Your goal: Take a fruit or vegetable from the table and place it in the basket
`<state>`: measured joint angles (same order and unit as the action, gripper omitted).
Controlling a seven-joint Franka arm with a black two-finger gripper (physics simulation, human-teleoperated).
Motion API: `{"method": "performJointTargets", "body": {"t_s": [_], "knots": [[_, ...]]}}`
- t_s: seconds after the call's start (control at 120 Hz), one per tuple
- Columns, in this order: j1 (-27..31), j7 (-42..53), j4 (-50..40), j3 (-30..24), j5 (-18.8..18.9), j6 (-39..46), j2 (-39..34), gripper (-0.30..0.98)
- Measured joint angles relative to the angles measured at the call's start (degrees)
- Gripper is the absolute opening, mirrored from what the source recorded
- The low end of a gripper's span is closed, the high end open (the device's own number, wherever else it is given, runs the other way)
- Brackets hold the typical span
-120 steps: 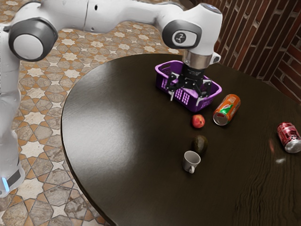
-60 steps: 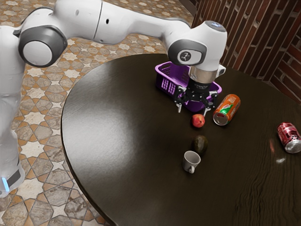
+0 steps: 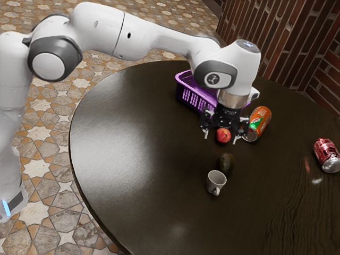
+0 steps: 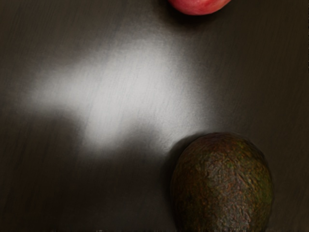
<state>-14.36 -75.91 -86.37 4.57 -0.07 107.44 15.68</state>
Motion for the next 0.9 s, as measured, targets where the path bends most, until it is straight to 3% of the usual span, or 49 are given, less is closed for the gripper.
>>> {"method": "performJointTargets", "body": {"t_s": [0.9], "knots": [[-1.5,3.0,-0.4,0.0,-0.7,3.9,4.4,0.69]]}}
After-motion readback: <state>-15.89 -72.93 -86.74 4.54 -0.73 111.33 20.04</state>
